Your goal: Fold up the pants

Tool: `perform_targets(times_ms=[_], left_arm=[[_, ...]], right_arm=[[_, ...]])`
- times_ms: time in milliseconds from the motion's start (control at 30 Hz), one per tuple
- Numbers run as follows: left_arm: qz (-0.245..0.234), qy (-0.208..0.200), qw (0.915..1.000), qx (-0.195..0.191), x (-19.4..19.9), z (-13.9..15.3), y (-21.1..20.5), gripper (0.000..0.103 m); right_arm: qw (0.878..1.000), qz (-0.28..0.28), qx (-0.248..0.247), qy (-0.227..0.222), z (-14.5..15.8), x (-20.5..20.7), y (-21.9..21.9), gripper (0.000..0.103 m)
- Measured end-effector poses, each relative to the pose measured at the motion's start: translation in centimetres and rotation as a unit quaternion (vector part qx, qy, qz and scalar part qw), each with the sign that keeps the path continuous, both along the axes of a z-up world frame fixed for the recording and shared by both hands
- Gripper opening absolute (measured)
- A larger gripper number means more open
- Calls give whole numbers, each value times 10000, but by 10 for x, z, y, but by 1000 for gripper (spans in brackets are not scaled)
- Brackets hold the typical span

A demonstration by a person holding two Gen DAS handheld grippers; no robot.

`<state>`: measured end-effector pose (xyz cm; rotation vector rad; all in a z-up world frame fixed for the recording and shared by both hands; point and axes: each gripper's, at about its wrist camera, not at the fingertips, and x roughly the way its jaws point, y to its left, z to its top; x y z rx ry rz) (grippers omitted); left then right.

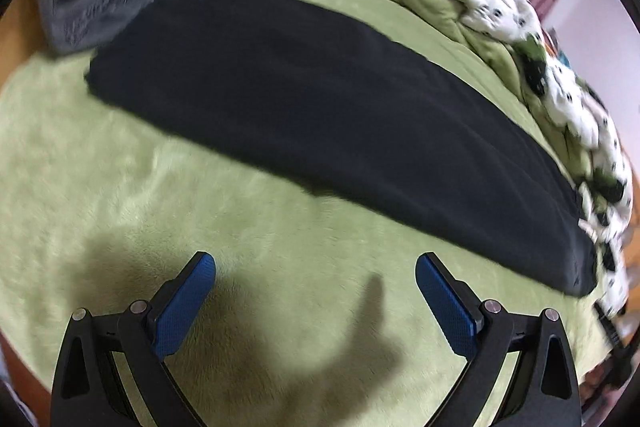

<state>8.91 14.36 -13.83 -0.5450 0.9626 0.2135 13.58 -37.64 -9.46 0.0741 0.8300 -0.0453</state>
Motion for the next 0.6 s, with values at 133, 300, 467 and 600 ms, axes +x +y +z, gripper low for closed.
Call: perform_targets(times_ms=[133,300,467,600], left_arm=[[241,-340,9990,-133,4,-8,10,100],[5,-356,9994,-19,13,-13,11,100],[102,-665,9967,-445,17,-13,27,100],[212,-828,9942,-657,25,-13,37,93]], right_arm=[[9994,-270,-137,165,-23,10,-14,74],[9972,-392,286,572,-53,16,-32,56],[9962,-420,548,529,-60,16,-41,59],[9924,-544,999,476,-61,29,-51,60]])
